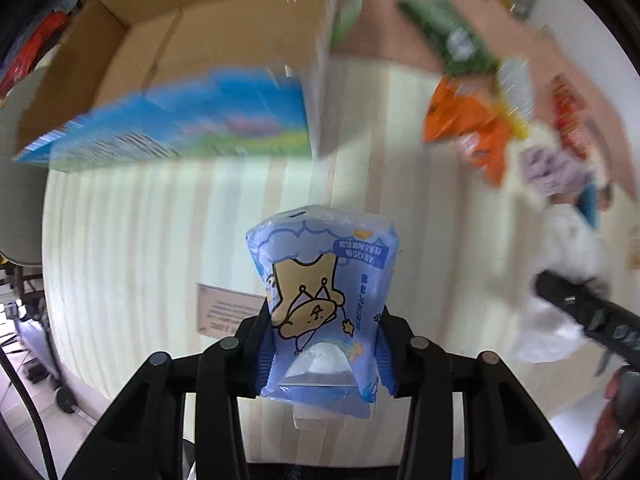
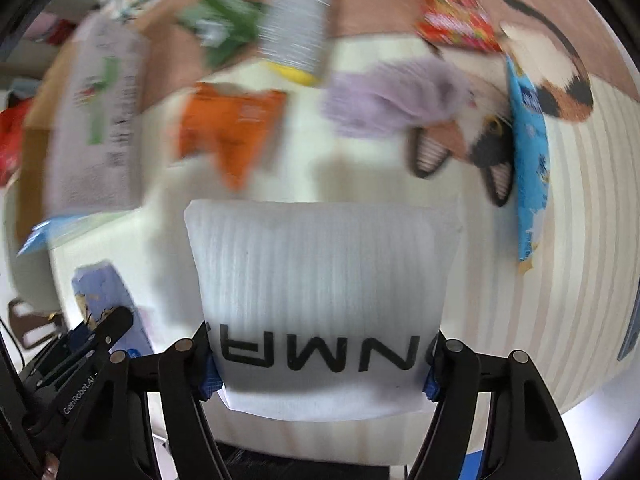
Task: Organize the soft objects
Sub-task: 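Carry both packs into the box and open both tools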
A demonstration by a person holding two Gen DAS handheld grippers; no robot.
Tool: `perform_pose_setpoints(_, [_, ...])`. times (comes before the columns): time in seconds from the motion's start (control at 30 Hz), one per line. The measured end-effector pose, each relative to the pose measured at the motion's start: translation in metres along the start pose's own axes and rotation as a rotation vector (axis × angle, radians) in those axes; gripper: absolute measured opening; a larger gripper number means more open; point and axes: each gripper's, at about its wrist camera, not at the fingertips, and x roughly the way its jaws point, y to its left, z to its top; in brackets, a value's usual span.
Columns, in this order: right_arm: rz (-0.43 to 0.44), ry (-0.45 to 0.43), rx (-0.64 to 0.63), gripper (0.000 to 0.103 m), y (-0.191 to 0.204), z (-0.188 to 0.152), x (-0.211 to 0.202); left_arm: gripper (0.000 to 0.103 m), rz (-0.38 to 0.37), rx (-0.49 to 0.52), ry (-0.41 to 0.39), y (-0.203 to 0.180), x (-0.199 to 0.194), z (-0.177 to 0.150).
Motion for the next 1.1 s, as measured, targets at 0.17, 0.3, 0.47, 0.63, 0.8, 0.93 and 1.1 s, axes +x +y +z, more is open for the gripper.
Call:
perform_pose_setpoints(0.17, [0.095, -0.066, -0.107, 0.074, 0.060, -0.009, -0.055, 0.039, -0.101, -0.047, -0.112, 0.022, -0.089, 0.041])
perform_pose_setpoints(0.3, [0.183, -0.103, -0.177, 0.074, 0.114, 0.021, -0.112, 0.039, -0.165, -0.074, -0.160, 0.063, -0.160, 0.119])
perform_pose_setpoints(0.47, [0.192, -0.140, -0.233, 0.074, 0.210, 0.068, -0.123, 0.039, -0.185, -0.077, -0.155, 0.110, -0.173, 0.203])
perform_pose_setpoints(0.63, [0.140, -0.119, -0.204, 0.074, 0.285, 0.123, -0.092, 0.039, -0.207, -0.099, -0.010, 0.162, -0.123, 0.286])
perform_pose_setpoints(0.8, [0.064, -0.064, -0.169, 0.074, 0.319, 0.181, -0.028, 0.040, -0.250, -0.082, 0.118, 0.183, -0.061, 0.345])
perform_pose_setpoints(0.93, [-0.014, -0.035, -0.165, 0.074, 0.328, 0.214, 0.021, 0.041, -0.254, -0.055, 0.198, 0.191, -0.024, 0.372])
perform_pose_setpoints(1.1, [-0.094, -0.006, -0.172, 0.074, 0.336, 0.234, 0.054, 0.041, -0.233, -0.008, 0.247, 0.187, -0.005, 0.389])
